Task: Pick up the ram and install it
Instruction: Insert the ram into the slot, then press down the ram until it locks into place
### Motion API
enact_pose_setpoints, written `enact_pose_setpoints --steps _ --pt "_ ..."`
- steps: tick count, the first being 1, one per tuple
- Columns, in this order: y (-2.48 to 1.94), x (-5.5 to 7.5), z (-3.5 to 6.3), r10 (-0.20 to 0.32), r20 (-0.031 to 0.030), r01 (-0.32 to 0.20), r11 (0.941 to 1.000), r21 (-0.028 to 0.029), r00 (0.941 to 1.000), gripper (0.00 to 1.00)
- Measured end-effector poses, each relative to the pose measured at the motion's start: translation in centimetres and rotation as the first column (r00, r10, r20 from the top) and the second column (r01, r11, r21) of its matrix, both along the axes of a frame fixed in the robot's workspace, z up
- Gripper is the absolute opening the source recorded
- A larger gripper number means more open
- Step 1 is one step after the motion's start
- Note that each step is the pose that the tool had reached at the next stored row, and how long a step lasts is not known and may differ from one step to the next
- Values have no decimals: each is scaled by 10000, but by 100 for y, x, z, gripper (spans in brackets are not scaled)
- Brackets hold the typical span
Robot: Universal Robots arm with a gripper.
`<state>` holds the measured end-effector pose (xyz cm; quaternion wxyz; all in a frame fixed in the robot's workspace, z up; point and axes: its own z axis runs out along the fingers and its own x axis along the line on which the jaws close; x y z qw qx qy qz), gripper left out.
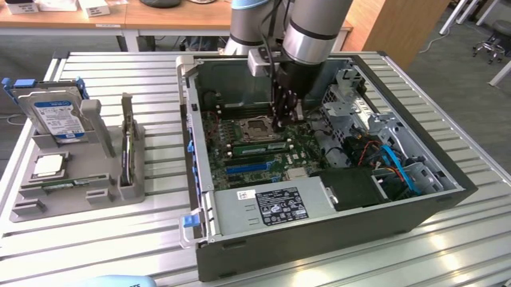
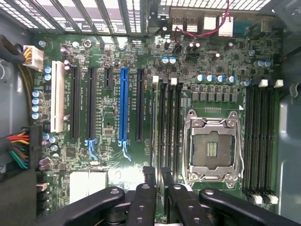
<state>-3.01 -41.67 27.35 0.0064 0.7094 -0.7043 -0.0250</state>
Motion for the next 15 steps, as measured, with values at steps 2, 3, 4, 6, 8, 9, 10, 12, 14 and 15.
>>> enact_pose_setpoints --steps 2,3,4,6,8,9,10,12,14,15 --pt "0 0 27 0 0 0 10000 -1 10000 19" --pt "0 0 33 0 0 0 10000 -1 10000 19" --pt "0 0 32 0 0 0 10000 1 10000 19" --pt "0 0 33 0 0 0 10000 -1 10000 19" --pt "0 0 33 0 0 0 10000 -1 10000 19" --pt "0 0 33 0 0 0 10000 0 10000 19" --pt "0 0 33 0 0 0 10000 0 10000 19" --pt "0 0 33 0 0 0 10000 -1 10000 19" --pt "0 0 33 0 0 0 10000 0 10000 19" --pt "0 0 33 -1 0 1 10000 0 10000 19"
